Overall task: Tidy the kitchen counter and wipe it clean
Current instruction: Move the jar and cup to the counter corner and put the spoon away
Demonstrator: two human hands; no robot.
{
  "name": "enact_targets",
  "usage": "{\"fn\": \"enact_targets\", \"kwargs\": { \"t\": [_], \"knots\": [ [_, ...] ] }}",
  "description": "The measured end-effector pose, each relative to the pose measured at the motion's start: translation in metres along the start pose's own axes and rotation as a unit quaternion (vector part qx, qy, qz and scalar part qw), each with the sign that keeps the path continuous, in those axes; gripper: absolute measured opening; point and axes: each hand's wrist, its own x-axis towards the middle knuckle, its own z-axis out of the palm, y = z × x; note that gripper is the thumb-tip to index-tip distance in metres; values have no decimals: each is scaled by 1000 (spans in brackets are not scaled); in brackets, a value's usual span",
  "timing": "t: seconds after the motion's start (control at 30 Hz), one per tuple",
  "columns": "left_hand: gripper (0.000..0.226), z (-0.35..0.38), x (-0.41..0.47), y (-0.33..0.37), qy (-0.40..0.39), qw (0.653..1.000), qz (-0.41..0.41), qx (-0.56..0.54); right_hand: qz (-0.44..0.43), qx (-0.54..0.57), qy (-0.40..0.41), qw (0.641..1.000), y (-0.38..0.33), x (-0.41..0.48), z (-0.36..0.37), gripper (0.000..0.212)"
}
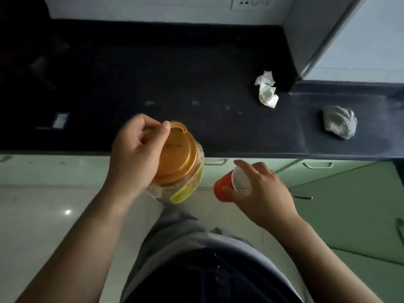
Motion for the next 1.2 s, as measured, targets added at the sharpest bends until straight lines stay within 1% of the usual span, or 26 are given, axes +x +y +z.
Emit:
{"fn": "enact_targets", "kwargs": {
  "t": [0.1,0.2,0.33,0.5,0.67,0.87,0.97,1.1,1.2],
  "knots": [
    [21,-16,-53,-25,34,996,-81,-11,-57,-17,-66,996,-4,-22,20,67],
    [21,-38,-105,-44,82,984,-154,-37,-119,-37,-122,985,-22,-37,36,68],
    [15,-69,-154,-65,157,964,-215,19,-188,-56,-153,969,-53,-46,56,69],
    [12,-125,-195,-104,213,936,-278,31,-244,-94,-210,942,-110,-55,86,71],
    [10,-202,-211,-150,291,906,-307,20,-288,-130,-250,915,-202,-58,128,70],
    [23,-321,-221,-199,312,904,-291,-30,-359,-130,-238,893,-342,-66,181,68],
    [19,-356,-221,-216,335,895,-292,-33,-396,-132,-245,875,-396,-68,203,68],
    [17,-398,-219,-239,380,869,-315,-37,-405,-129,-258,868,-450,-64,227,68],
    [22,-441,-211,-264,404,852,-331,-27,-406,-126,-273,863,-492,-52,245,67]
  ]
}}
